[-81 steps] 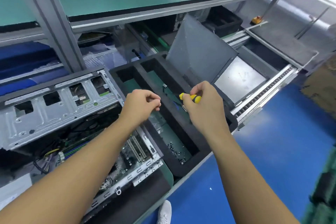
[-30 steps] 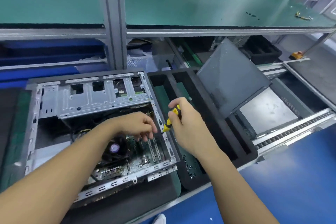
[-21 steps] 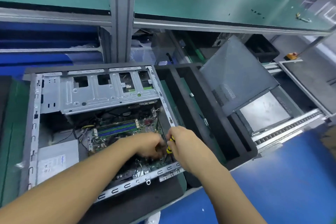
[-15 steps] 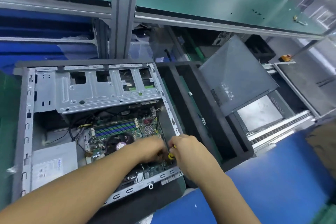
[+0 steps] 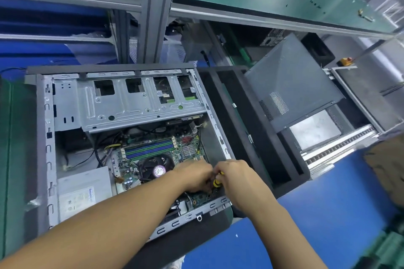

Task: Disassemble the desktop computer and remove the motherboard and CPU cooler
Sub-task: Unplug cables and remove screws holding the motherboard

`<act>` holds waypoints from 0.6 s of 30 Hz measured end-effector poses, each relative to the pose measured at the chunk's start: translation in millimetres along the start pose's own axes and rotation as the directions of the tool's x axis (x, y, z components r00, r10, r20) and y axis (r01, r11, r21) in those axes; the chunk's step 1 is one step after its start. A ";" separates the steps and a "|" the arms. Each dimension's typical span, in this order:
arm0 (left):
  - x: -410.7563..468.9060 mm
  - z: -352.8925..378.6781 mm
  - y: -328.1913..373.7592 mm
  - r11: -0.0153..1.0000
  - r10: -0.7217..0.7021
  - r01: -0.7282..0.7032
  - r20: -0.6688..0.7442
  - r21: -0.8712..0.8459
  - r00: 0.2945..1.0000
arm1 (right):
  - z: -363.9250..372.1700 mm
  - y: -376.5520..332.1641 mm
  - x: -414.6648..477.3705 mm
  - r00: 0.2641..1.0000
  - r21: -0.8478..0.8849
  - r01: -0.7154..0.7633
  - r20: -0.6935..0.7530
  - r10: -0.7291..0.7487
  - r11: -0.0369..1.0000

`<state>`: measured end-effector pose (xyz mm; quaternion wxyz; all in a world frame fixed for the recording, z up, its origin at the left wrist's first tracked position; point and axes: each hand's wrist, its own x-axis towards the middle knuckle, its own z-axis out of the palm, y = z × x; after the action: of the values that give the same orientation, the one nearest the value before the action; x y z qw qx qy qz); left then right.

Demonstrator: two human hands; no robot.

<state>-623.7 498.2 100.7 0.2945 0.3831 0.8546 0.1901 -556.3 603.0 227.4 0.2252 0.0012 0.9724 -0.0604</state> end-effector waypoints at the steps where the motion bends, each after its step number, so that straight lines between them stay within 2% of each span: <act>1: 0.0 0.3 0.4 1.000 0.001 -0.001 -0.004 0.005 1.000 | -0.2 -0.4 -0.1 1.000 0.004 -0.001 -0.002 0.001 1.000; 18: 6.5 6.2 -3.4 0.999 -0.016 0.016 -0.007 -0.043 1.000 | -0.6 0.2 -3.2 1.000 0.040 0.004 -0.009 -0.004 0.999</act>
<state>-624.9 501.6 91.9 0.3010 0.3692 0.8544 0.2074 -553.7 603.3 229.3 0.2205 0.0039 0.9721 -0.0802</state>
